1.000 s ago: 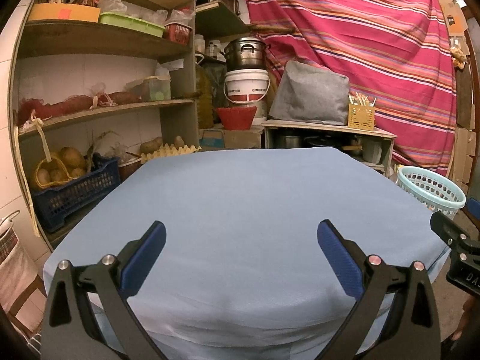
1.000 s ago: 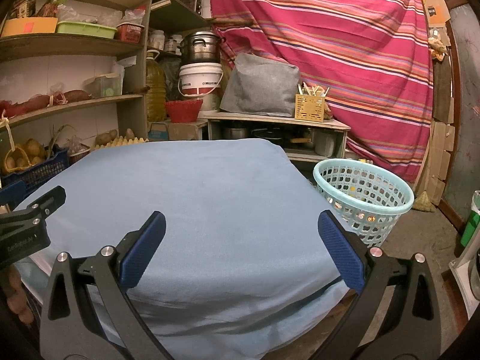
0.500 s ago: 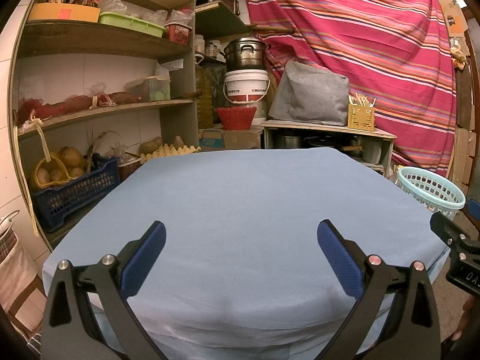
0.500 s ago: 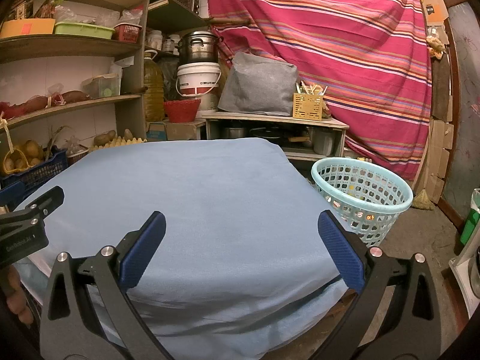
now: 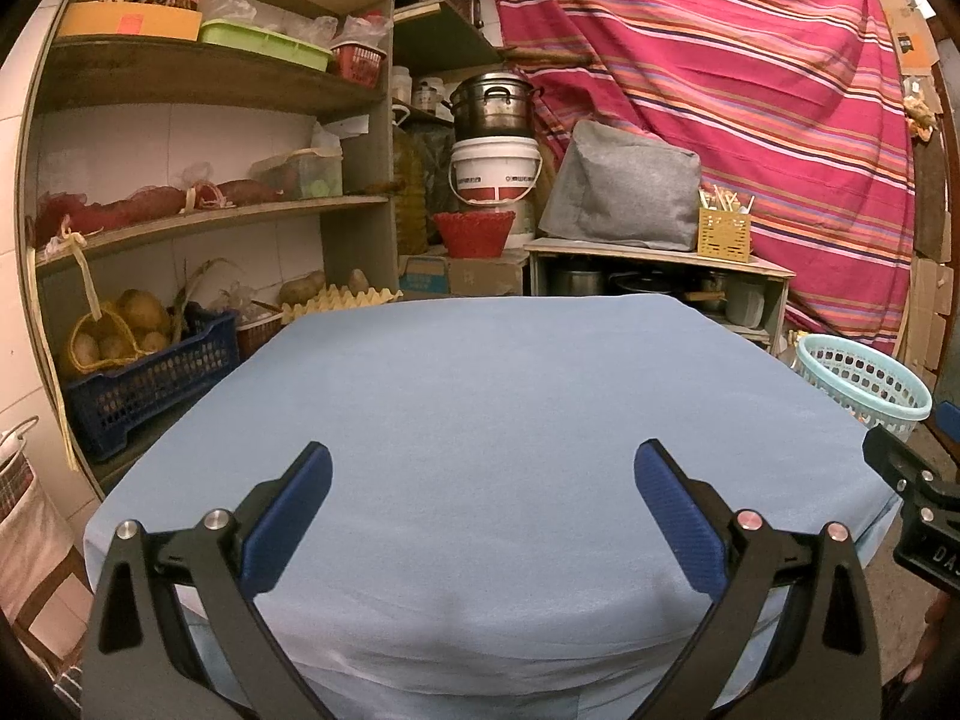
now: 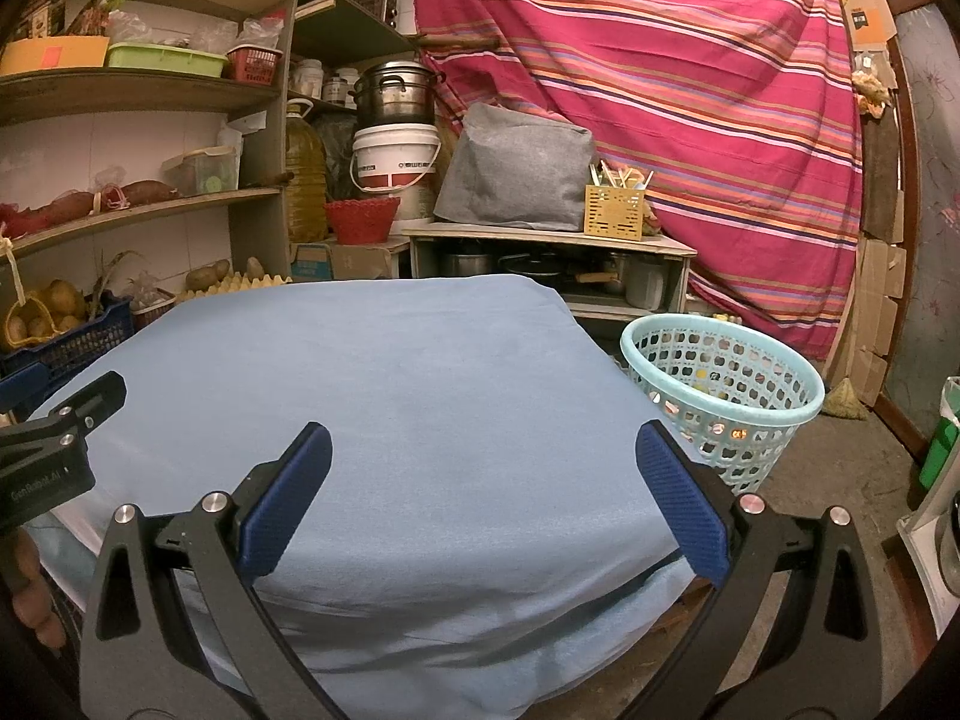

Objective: Collect trash

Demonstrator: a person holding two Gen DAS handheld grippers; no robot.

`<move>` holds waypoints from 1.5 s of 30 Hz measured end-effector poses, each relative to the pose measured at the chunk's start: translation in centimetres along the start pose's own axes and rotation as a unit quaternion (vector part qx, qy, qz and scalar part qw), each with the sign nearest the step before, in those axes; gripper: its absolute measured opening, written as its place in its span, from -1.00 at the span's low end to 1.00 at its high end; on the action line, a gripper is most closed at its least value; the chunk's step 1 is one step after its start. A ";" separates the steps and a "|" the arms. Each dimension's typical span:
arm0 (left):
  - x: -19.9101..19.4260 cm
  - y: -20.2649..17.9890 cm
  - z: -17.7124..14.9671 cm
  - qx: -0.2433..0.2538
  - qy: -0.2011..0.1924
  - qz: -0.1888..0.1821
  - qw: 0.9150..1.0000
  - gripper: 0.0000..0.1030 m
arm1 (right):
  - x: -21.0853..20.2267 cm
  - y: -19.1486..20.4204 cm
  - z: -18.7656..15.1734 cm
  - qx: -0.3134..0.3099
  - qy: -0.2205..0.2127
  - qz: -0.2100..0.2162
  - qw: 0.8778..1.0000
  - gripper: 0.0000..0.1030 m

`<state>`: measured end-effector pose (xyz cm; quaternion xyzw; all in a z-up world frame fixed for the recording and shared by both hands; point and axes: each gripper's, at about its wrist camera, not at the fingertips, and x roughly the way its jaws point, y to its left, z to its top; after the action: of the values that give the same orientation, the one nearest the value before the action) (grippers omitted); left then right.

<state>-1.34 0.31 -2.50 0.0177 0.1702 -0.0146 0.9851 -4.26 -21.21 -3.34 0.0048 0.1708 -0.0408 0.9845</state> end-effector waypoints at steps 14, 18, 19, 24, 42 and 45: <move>0.1 0.3 -0.1 -0.001 0.001 0.000 1.000 0.91 | 0.0 -0.1 0.0 0.000 0.000 0.001 1.000 0.92; 0.2 0.3 -0.1 -0.001 0.002 -0.001 1.000 0.91 | 0.0 -0.2 0.0 0.001 0.000 0.000 1.000 0.92; 0.1 0.2 -0.1 -0.002 0.002 0.000 1.000 0.91 | 0.0 -0.2 0.0 0.001 -0.001 0.000 1.000 0.92; 0.1 0.1 -0.1 -0.002 0.003 0.000 1.000 0.91 | 0.0 -0.2 0.0 0.001 0.000 0.000 1.000 0.92; 0.2 -0.1 -0.3 0.000 0.005 0.000 1.000 0.91 | 0.1 -1.1 -0.1 0.003 0.001 -0.005 1.000 0.92; 0.1 -0.3 -0.2 0.000 0.006 0.001 1.000 0.91 | 0.1 -1.1 0.0 0.002 0.001 -0.005 1.000 0.92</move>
<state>-1.29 0.00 -2.77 0.0181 0.1763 -0.0137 0.9841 -4.26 -22.28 -3.42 0.0065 0.1715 -0.0457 0.9841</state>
